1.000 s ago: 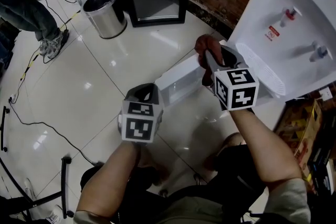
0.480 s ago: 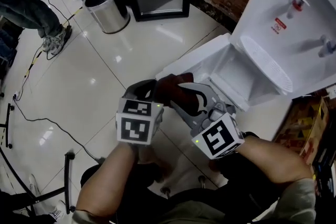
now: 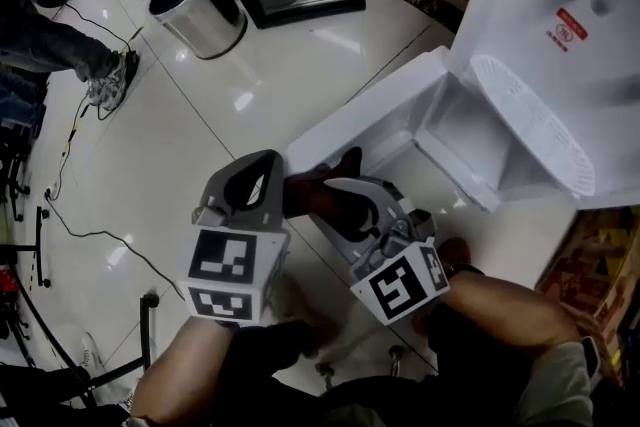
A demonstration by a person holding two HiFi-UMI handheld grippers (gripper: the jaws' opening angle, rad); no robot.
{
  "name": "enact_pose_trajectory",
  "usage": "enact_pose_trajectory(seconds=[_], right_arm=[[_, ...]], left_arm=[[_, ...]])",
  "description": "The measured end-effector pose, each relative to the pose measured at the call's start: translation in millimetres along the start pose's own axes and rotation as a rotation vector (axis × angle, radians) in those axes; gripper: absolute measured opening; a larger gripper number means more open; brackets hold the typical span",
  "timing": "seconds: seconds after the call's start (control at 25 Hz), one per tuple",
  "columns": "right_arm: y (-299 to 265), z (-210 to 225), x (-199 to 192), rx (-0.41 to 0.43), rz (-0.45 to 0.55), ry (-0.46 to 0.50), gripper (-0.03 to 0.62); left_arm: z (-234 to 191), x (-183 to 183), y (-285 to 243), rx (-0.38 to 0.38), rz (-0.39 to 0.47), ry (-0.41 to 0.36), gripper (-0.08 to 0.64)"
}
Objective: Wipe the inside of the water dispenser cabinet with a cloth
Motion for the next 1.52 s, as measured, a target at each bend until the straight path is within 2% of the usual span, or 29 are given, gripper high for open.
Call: enact_pose_trajectory(seconds=[0.16,0.36,0.48,0.56,0.72,0.84,1.0,1.2,1.36,1.52], right_arm=[[-2,22,-10,-0.06,0.035,-0.041,0.137],[1,77,-28,-0.189,0.055,-0.1,0.135],[4,106,-39,-0.266,0.049,-0.14,0.135],[8,125,-49,-0.328,0.041,-0.187,0.135],[33,167,-77,-0.496,-0.001,-0.352,0.135],[58,187,-91,-0.614,-0.03,-0.367,0.133],[77,194,-113,-0.696,-0.079,-0.392,0.133],[88,197,-119,-0.719,-0.089,-0.424,0.133],[74,187,-112,-0.661,-0.082,-0.399,0.135],[64,159,-106,-0.6,-0.085,-0.393,0.135]], left_arm=[[8,9,-6,-0.02,0.009,-0.032,-0.002],[5,14,-11,-0.003,0.019,0.019,-0.002],[6,16,-14,-0.002,0.025,0.021,-0.002],[4,16,-16,-0.001,0.025,0.018,-0.002],[2,16,-18,-0.007,0.032,0.029,-0.002],[2,17,-17,-0.007,0.042,0.036,-0.002],[1,17,-17,-0.003,0.044,0.046,-0.002],[1,15,-14,-0.004,0.05,0.032,-0.002],[1,18,-14,0.0,0.049,0.034,-0.002],[9,12,-12,-0.019,0.041,0.028,-0.002]])
Point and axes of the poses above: the fingertips, and each gripper's own axes: y backward along the fingers, z to its right, x out of its top, the point moved 2 cm from there along y, backward along the fingers, and after that the axes turned 6 degrees about -z, right-handed, at the moved point
